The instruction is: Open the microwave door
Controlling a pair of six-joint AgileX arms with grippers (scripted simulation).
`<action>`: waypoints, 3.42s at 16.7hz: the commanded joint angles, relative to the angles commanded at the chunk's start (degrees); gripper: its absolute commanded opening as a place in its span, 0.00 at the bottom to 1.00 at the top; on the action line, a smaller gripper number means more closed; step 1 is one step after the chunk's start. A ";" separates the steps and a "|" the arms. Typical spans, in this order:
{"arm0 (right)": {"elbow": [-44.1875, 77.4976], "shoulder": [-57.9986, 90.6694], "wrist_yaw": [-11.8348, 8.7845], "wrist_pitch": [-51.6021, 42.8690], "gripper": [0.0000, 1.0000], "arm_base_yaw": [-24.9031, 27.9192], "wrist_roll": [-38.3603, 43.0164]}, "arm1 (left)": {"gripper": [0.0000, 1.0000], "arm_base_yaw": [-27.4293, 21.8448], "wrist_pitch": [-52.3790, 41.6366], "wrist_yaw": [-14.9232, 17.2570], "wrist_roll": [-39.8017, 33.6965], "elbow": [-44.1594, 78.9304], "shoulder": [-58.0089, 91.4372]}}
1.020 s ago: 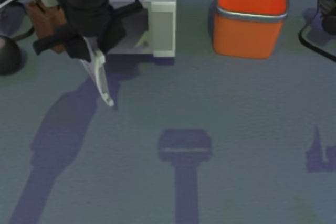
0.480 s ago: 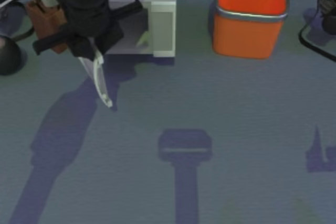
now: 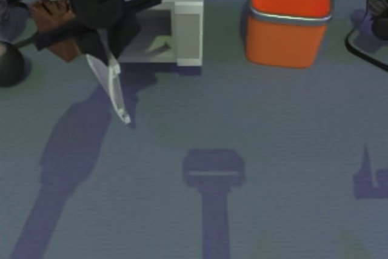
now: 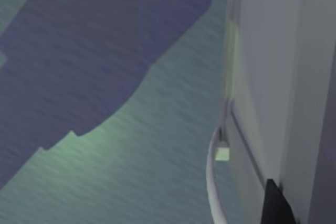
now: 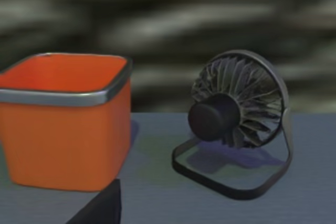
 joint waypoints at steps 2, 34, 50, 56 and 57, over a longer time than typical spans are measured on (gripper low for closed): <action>0.00 0.00 0.00 0.00 1.00 0.00 0.00 | 0.00 0.84 -3.70 2.41 1.07 3.78 1.58; 0.00 0.00 0.00 0.00 1.00 0.00 0.00 | 0.00 1.46 -0.86 4.11 1.85 -0.22 1.56; 0.00 0.00 0.00 0.00 1.00 0.00 0.00 | 0.00 4.13 1.52 4.08 5.24 -7.03 -2.87; 0.00 0.00 0.00 0.00 1.00 0.00 0.00 | 0.00 4.13 1.52 4.08 5.24 -7.03 -2.87; 0.00 0.00 0.00 0.00 1.00 0.00 0.00 | 0.00 4.13 1.52 4.08 5.24 -7.03 -2.87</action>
